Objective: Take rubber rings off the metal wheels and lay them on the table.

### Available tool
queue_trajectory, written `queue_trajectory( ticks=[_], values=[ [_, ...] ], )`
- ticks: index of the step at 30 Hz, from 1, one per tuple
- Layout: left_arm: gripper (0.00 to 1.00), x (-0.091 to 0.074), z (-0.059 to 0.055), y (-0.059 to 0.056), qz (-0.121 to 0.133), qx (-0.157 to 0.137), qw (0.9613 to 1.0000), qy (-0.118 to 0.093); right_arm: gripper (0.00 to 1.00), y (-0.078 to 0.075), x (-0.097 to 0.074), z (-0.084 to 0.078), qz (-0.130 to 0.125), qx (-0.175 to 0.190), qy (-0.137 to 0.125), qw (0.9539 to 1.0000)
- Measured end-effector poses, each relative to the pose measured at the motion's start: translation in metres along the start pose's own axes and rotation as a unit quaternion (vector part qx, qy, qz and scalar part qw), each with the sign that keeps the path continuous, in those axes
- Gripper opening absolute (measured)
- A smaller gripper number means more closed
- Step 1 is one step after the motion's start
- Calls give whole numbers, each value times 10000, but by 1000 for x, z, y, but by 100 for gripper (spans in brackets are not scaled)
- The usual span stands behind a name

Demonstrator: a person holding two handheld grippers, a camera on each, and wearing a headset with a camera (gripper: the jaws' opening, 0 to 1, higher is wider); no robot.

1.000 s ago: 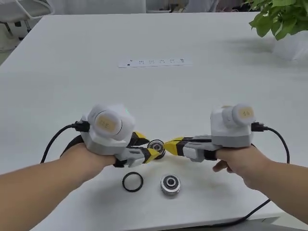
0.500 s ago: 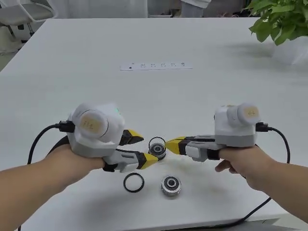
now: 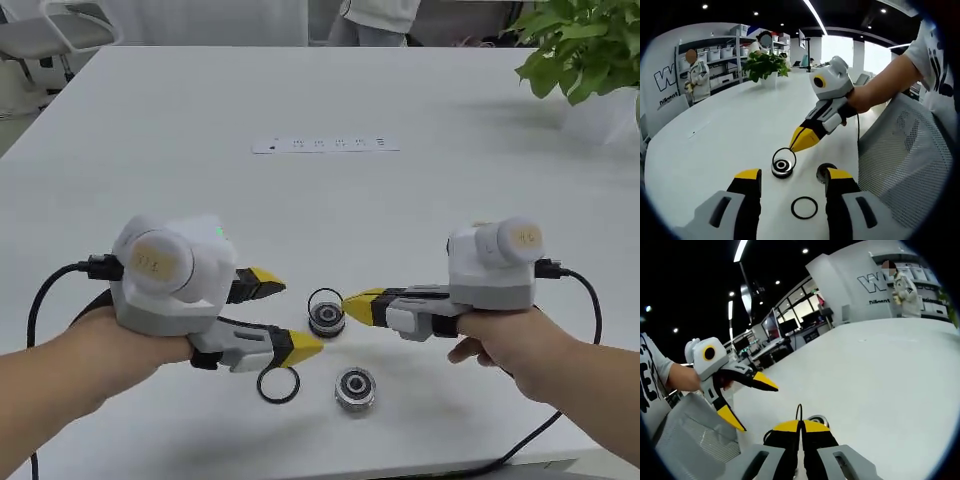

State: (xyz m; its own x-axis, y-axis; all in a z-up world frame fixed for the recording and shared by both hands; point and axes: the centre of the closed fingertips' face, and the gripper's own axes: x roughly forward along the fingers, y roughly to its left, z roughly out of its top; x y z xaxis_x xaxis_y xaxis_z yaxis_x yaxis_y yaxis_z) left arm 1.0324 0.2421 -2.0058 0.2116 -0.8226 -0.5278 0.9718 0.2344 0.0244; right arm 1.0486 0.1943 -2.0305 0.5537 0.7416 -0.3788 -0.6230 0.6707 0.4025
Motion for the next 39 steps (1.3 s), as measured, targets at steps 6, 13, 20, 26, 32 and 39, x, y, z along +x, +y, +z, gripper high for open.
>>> queue_trajectory(
  ticks=[6,13,20,26,32,39],
  values=[
    [54,-14,-2,0,32,-33,10000,-36,0,4,0,0,29,-3,27,10000],
    [59,-28,-4,-4,50,-44,10000,-68,0,13,2,1,131,-6,57,9999],
    [63,-40,-5,-7,95,-76,9999,-90,0,24,8,1,276,-35,127,9995],
    [66,-51,-5,-8,161,-81,9998,-120,0,32,12,-2,385,-61,209,9990],
    [70,-58,-5,-8,219,-110,9996,-147,0,42,19,-7,537,-98,338,9979],
    [73,-66,-8,-8,268,-125,9995,-143,0,51,25,-15,685,-144,512,9962]
  ],
)
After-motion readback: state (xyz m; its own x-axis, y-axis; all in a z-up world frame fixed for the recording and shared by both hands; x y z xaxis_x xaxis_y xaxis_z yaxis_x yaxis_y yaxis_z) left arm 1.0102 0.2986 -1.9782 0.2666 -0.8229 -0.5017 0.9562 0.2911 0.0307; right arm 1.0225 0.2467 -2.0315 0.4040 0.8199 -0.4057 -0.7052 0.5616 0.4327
